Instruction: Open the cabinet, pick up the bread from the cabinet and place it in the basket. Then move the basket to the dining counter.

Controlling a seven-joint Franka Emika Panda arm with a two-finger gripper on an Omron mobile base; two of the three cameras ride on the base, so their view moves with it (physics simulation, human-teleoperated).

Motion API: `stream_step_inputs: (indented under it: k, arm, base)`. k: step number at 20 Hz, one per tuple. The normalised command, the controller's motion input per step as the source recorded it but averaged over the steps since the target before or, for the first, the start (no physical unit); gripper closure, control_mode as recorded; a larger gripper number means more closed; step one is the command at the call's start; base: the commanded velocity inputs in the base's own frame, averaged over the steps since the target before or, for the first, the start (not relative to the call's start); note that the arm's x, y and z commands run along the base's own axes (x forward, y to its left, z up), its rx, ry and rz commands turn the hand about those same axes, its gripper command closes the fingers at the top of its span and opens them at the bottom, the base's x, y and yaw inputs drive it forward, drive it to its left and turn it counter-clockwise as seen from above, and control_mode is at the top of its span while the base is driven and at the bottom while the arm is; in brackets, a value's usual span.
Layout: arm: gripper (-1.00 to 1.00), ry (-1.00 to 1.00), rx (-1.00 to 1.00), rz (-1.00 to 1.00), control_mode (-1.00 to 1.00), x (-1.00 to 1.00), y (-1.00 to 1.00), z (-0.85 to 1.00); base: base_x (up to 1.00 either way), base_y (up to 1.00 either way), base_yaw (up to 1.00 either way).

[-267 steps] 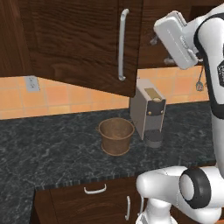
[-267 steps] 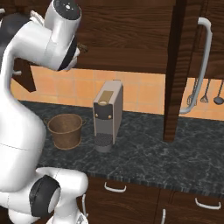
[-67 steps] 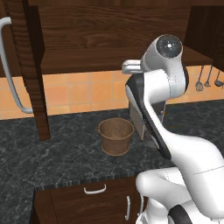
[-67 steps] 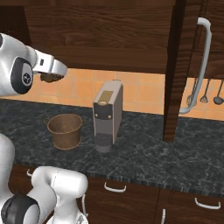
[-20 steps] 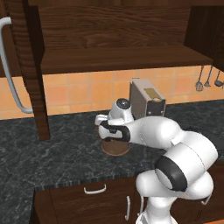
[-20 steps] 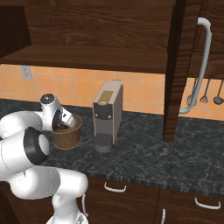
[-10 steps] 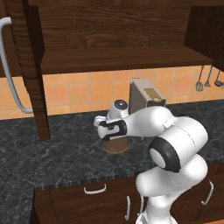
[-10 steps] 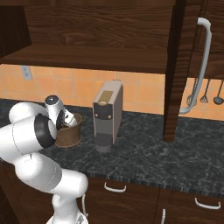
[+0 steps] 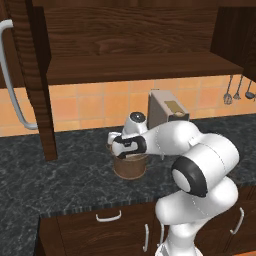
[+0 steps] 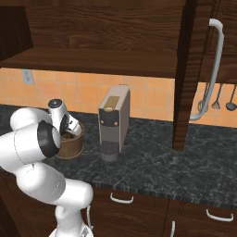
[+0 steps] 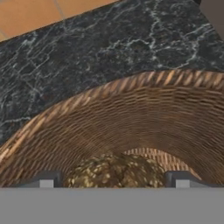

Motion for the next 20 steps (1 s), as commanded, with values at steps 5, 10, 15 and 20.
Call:
stream_step_inputs:
  k: [5,10,15,20]
  arm:
    - [-1.0,0.0,0.0,0.0,-1.0,-0.11,-0.14,0.01]
    - [-1.0,0.0,0.0,0.0,-1.0,-0.09,-0.04,0.12]
    - [-1.0,0.0,0.0,0.0,-1.0,-0.86,-0.12,0.82]
    - [-1.0,0.0,0.0,-0.03,-1.0,-1.0,-0.48,0.42]
  base:
    - [0.0,0.0,0.0]
    - [0.0,0.0,0.0]
    - [0.0,0.0,0.0]
    - [0.0,0.0,0.0]
